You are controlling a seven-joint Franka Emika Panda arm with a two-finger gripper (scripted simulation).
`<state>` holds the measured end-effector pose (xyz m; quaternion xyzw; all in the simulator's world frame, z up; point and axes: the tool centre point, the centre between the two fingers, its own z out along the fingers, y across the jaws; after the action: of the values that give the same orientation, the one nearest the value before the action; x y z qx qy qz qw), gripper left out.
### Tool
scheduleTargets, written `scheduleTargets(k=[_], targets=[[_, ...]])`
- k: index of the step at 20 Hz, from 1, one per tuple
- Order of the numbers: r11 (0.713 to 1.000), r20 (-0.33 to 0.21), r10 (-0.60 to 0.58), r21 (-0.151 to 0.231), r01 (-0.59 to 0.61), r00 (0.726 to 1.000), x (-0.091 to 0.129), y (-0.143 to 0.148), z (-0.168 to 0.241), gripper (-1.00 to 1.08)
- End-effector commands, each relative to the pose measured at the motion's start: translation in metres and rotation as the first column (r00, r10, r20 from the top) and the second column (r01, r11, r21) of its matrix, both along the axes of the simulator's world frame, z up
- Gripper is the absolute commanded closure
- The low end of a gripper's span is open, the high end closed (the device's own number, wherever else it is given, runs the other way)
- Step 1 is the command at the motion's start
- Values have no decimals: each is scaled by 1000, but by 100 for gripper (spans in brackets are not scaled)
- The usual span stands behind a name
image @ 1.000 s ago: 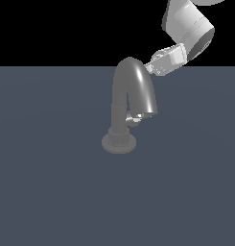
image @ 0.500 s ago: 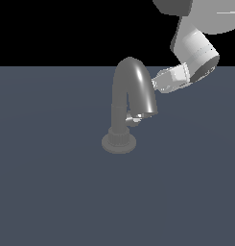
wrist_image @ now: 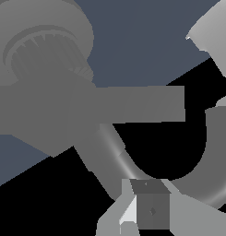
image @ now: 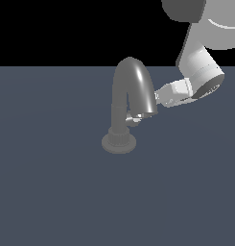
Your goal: Turn on the faucet by rotating a designated handle.
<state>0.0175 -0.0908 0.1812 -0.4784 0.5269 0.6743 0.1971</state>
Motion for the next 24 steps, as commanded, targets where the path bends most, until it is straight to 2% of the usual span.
scheduleTargets(k=[1, 8, 24], targets=[[1000, -14, -12, 4, 12, 1000, -1, 0, -4, 108], [1000, -19, -15, 5, 15, 1000, -2, -1, -5, 108], [1000, -19, -16, 5, 16, 1000, -40, -18, -42, 108]])
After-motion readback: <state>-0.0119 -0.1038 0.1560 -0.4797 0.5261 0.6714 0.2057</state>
